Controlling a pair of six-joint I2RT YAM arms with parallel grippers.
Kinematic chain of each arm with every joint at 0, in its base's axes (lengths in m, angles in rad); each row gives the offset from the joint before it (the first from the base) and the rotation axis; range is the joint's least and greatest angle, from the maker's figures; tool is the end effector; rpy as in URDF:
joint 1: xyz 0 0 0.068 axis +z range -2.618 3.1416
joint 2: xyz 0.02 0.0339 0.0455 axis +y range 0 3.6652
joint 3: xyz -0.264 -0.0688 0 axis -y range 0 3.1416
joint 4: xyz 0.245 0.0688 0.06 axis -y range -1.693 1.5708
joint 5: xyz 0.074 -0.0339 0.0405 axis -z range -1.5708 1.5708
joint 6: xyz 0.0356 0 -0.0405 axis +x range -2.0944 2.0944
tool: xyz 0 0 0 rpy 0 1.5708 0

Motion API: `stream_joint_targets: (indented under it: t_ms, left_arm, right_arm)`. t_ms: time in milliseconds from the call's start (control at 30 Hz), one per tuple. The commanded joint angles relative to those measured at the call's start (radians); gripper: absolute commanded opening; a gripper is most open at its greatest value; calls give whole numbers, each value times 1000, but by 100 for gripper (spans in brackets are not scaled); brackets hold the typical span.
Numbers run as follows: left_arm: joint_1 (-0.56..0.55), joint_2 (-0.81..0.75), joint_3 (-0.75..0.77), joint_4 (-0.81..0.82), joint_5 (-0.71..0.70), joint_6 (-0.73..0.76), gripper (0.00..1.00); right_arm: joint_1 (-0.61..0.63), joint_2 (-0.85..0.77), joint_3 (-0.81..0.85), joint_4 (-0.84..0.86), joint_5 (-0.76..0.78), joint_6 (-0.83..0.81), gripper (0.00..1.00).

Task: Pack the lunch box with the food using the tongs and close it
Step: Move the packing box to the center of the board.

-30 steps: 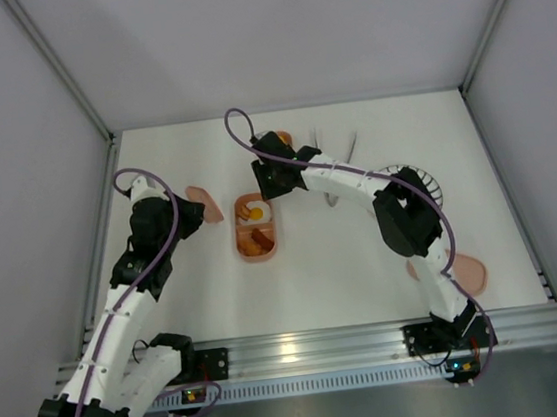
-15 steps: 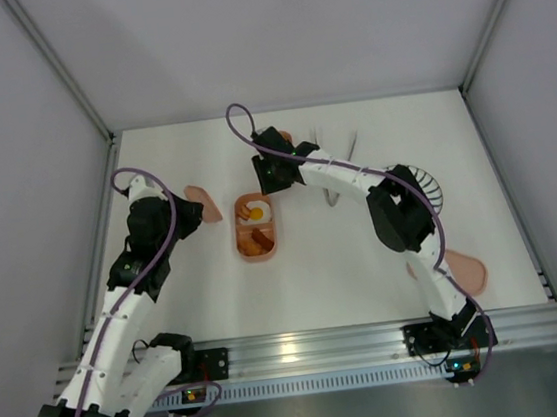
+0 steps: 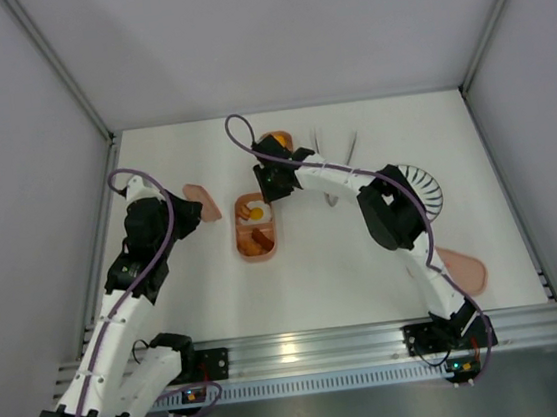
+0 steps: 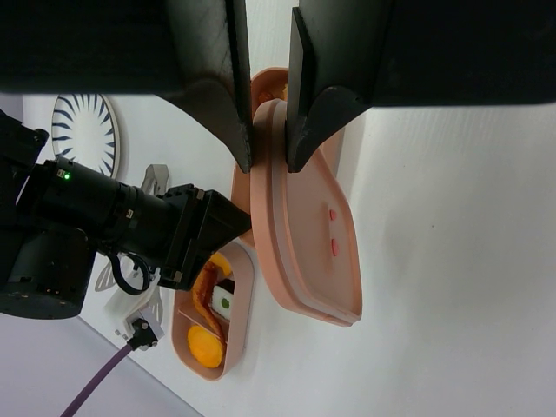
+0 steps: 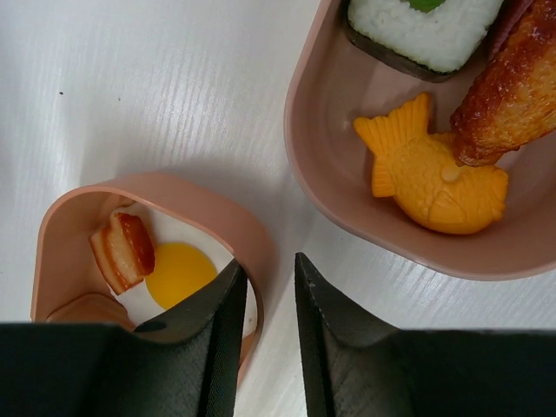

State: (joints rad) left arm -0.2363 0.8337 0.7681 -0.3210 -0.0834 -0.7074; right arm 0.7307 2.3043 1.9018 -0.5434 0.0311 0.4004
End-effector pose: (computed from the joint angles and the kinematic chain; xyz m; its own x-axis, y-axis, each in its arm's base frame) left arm 0.1877 -0.0421 0.3115 -0.3815 -0.5743 -0.7244 -0.1179 0.8075 -0.5780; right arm 0.3804 0.3394 0.1800 -0.8109 -0.2036 -0.5486 -0.3664 0.9076 0.2048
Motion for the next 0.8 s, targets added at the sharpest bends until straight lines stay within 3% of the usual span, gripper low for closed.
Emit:
stream_joint_targets:
  t_ms: [0, 367, 767]
  left_arm:
    - [5, -25, 46, 16, 4, 11, 0]
    - [5, -33, 43, 10, 8, 14, 0]
    - [5, -41, 42, 17, 60, 20, 0]
  right_arm:
    - [-7, 0, 37, 10, 1, -6, 27]
    - [-8, -166, -220, 43, 82, 107, 6]
    - [-8, -505, -731, 172, 187, 440, 4]
